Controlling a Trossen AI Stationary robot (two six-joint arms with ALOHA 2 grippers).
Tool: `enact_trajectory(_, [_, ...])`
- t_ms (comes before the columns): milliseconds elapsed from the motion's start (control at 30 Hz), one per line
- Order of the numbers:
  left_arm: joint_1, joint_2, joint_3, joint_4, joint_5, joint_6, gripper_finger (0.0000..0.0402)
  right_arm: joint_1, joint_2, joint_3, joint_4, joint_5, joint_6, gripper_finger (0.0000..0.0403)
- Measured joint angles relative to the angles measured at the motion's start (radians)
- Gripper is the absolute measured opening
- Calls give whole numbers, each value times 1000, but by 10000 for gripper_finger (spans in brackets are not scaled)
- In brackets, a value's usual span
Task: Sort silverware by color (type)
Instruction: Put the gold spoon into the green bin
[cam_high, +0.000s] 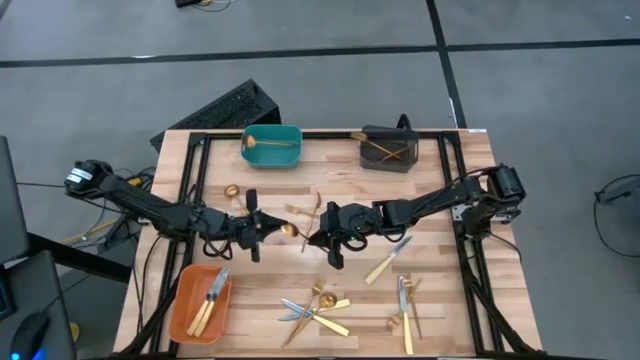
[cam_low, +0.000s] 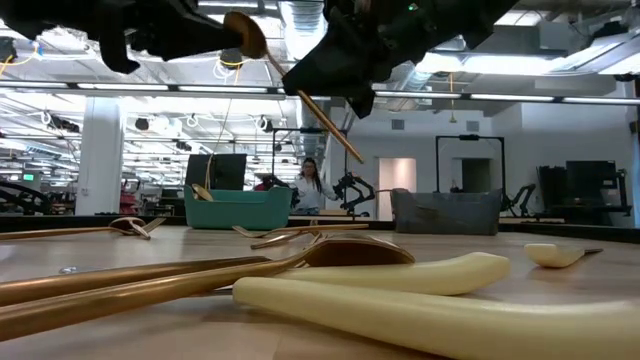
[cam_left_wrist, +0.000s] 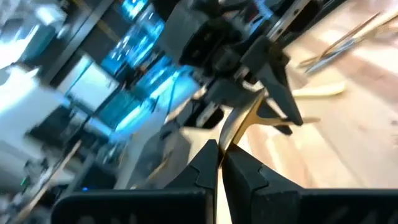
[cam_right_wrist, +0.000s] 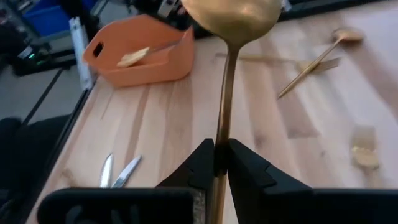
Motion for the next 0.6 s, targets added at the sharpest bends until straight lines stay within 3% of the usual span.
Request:
enact_trajectory(133, [19, -55, 0, -58, -82, -33, 0, -25, 0, -1, 64, 2, -5, 75])
enact_trajectory(333, [107, -129, 0, -94, -94, -125, 0, -90, -1, -1, 103, 0, -12, 110])
enact_trajectory(500, [246, -176, 0, -238, -74, -210, 0, -123, 0, -1, -3, -16, -12, 162])
enact_trajectory(600, [362, -187, 0, -294, -24, -282, 0, -140, -7, -2, -47, 30, 21, 185])
